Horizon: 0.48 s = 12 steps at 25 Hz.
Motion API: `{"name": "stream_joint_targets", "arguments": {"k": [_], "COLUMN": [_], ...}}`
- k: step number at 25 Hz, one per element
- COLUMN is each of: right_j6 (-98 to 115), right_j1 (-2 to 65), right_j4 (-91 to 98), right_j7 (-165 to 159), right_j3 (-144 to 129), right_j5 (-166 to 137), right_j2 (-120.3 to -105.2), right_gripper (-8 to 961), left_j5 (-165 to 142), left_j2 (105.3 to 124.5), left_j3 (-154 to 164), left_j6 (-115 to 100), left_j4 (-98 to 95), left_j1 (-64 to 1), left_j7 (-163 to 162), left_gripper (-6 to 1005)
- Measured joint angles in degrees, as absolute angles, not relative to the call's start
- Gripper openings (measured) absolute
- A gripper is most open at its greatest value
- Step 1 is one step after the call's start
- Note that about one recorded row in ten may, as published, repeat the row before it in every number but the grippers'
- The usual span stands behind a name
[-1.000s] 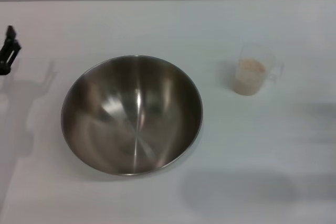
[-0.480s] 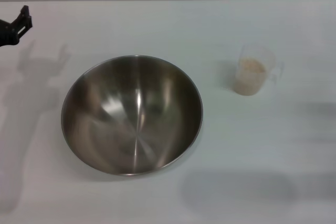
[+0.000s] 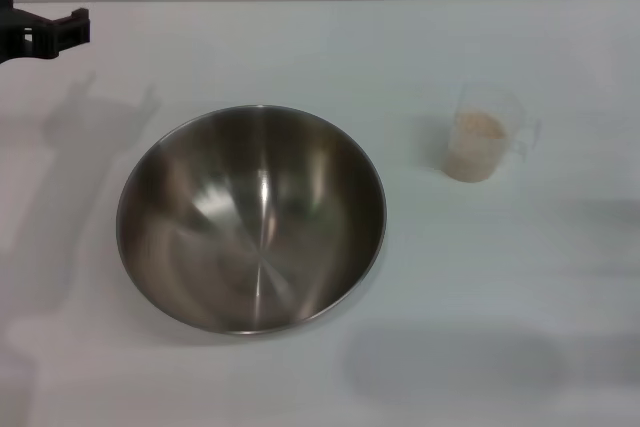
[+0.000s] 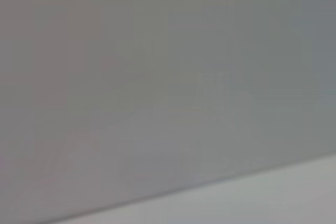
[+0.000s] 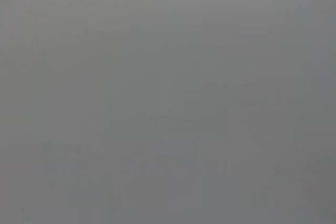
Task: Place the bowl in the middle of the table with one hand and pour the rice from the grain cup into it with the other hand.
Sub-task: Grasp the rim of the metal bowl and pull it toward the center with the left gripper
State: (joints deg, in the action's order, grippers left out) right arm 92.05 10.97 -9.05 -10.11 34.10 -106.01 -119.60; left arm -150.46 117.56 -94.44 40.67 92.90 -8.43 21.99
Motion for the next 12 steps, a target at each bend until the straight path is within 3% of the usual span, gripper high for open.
{"name": "stream_joint_targets", "arguments": {"k": [12], "right_j6": [92.2], "right_j1": [10.0], "right_j4": [-9.1], "right_j7": [-10.2], "right_j3": [34.0], "right_j5": [-106.1], "right_j2": [-119.62], "right_gripper": [838], "left_j5": [-148.4], "left_j2": [118.04], "left_j3": [-101.5], "left_j6": [69.0], "left_j4": [105.1], "left_j1": [-10.3], "left_j7": [26.3], "left_gripper": [857]}}
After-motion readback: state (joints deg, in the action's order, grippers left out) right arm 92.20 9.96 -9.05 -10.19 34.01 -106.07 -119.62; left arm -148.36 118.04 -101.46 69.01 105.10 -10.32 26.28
